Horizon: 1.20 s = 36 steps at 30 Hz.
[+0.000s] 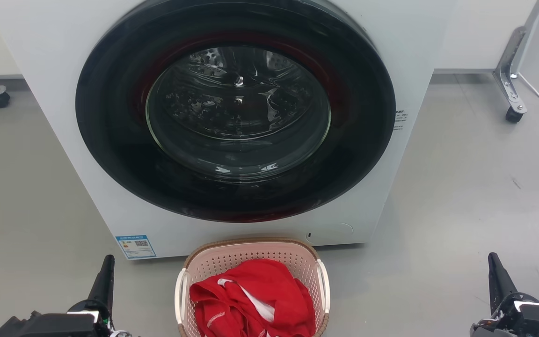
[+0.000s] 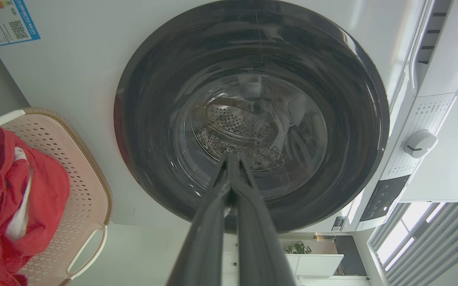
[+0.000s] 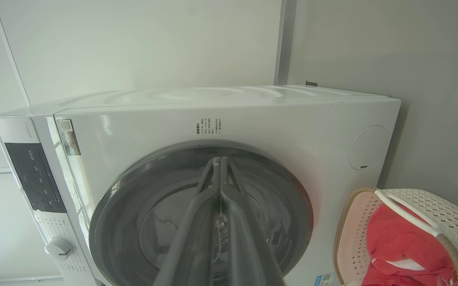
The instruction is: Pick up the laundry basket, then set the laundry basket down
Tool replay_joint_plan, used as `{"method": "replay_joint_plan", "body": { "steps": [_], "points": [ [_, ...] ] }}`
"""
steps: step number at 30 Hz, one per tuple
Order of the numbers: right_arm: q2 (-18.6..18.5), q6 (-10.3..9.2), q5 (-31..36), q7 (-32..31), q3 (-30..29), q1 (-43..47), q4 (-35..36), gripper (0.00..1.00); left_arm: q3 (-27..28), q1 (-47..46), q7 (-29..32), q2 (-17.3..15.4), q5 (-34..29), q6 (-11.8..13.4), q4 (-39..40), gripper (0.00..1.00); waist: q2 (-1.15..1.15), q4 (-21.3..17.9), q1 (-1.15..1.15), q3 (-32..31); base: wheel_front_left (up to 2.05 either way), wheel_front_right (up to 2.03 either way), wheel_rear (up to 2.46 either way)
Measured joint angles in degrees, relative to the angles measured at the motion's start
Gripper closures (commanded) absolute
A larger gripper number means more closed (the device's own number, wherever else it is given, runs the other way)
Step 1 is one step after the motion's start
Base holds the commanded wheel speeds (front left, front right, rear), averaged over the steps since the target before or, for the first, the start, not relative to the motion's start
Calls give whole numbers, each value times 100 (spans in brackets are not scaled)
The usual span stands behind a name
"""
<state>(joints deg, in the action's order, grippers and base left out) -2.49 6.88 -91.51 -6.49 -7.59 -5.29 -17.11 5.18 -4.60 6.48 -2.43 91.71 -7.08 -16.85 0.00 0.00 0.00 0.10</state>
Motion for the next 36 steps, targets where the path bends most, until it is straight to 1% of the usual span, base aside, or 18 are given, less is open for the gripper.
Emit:
{"method": "replay_joint_plan", "body": {
  "steps": [36],
  "points": [
    [0,0,0,0,1,0,1,100,-1,0,-1,2,1,0,-3,100,0,0,0,0,0,0,0]
  ]
}}
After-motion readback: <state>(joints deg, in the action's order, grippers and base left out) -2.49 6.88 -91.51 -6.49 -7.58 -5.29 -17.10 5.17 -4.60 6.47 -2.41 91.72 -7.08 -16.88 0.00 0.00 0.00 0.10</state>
